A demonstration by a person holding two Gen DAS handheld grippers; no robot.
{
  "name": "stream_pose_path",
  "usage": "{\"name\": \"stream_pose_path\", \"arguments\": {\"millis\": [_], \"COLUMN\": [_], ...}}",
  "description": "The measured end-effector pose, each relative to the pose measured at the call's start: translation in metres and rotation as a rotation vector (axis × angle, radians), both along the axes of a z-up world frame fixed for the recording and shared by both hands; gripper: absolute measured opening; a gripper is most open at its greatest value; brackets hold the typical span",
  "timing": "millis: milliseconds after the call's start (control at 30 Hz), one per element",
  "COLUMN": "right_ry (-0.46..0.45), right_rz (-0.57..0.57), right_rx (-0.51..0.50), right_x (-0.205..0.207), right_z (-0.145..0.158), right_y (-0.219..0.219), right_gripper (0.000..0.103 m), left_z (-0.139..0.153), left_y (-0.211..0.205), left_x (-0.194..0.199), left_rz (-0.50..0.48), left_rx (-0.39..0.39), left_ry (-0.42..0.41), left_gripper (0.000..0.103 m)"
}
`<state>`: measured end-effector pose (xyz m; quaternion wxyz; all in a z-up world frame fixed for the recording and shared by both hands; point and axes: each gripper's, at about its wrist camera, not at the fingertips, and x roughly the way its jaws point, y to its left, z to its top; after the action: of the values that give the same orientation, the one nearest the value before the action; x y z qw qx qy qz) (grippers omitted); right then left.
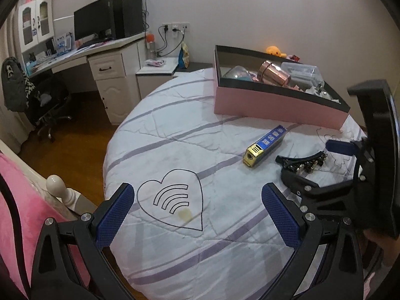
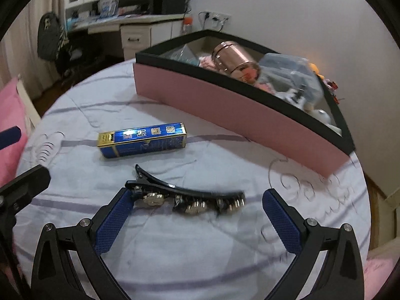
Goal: Organize rigid objects
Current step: 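Grasp the blue battery pack with the left tool while the right grasps the black hair clip, then carry battery pack and hair clip over the pink box and lower them inside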
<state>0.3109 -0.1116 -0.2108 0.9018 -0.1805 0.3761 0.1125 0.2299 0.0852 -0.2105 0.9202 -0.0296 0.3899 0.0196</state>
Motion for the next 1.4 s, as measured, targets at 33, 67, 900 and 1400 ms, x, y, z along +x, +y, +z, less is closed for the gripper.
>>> {"name": "stream_pose_path", "arguments": {"millis": [33, 67, 900, 1400], "right_ry": [0.011, 0.022, 0.021, -0.023], "right_rz": [0.012, 0.026, -0.121, -0.125], "right_rx": [0.009, 0.026, 0.254, 0.288], "right_x": [0.004, 0.007, -0.004, -0.002], "right_z": [0.000, 0.000, 0.010, 0.020], "right_y": [-0.001, -0.003, -0.112, -0.113], "right_gripper": [0.103, 0.103, 0.091, 0.091], "left_z": [-0.001, -0.001, -0.019, 0.012], "left_y": [-0.001, -0.001, -0.083, -0.092], "left_x": [0.001, 0.002, 0.088, 0.052], "left_rz": [-0.003, -0.005, -0.181, -0.221], "left_rx": [0.000, 0.000, 0.088, -0.003], "left_ry": [0.004, 0.007, 0.115, 0.015], "left_gripper": [0.103, 0.103, 0.062, 0.015]}}
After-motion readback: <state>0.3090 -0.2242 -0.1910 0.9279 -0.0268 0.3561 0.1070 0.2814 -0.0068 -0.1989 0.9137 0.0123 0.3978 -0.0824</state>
